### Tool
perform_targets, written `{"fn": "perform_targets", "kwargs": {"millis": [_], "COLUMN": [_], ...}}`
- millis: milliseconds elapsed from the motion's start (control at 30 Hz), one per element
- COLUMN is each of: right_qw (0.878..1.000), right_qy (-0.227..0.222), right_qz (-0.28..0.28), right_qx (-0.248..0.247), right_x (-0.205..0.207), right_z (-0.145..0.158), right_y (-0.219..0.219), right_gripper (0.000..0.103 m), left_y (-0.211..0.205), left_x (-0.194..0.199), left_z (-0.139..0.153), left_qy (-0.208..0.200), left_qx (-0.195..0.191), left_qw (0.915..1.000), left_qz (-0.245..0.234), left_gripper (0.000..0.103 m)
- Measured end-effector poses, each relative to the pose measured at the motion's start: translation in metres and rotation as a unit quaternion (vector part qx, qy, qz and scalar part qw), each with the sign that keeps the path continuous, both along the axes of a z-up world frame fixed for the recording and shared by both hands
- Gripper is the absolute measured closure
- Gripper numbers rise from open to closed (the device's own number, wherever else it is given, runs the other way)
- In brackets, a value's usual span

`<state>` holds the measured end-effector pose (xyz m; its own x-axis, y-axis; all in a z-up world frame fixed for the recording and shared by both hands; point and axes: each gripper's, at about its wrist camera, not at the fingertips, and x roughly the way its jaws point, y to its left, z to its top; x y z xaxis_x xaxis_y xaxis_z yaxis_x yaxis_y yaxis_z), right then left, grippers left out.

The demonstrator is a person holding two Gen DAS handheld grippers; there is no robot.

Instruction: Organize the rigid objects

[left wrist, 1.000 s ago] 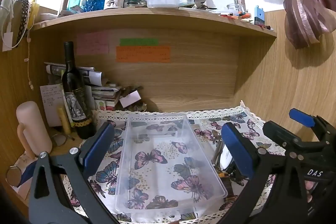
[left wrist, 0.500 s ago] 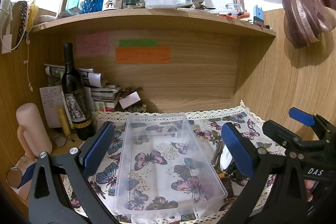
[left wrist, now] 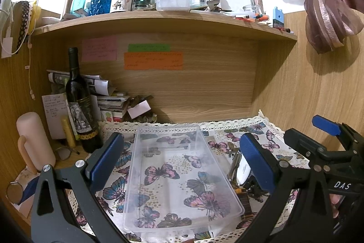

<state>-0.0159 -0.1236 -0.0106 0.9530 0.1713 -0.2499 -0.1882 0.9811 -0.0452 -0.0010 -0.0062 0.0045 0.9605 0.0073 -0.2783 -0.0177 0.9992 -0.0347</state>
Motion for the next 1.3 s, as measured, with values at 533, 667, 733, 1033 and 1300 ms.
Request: {"fn": "perform_targets", "kwargs": {"millis": [533, 667, 733, 1033, 1300], "right_qw": [1.000, 1.000, 1.000, 1.000, 1.000], "right_qy": [-0.001, -0.002, -0.002, -0.002, -0.001], "right_qz": [0.000, 0.001, 0.001, 0.001, 0.002], "right_qx": [0.001, 0.001, 0.001, 0.001, 0.001], "right_x": [-0.0006, -0.0005, -0.0005, -0.0004, 0.0000], "right_z": [-0.0003, -0.0007, -0.0008, -0.0010, -0.0010], "right_y": [-0.0005, -0.0004, -0.0005, -0.0003, 0.0006], "right_gripper": [0.000, 0.000, 0.000, 0.000, 0.000], "left_y": [-0.0029, -0.0049, -0.0048, -0.0052, -0.0039], "left_x": [-0.0023, -0.0031, -0.0033, -0.0032, -0.0034], "left_z": [0.0003, 0.0006, 0.0004, 0.0010, 0.0010], "left_qy": [-0.004, -0.007, -0.006, -0.006, -0.006], "left_qx": [0.001, 0.006, 0.004, 0.004, 0.004], "left_qw": [1.0000, 1.0000, 1.0000, 1.0000, 1.0000], "left_qz": [-0.003, -0.003, -0.004, -0.003, -0.004], "left_gripper": [0.000, 0.000, 0.000, 0.000, 0.000]}}
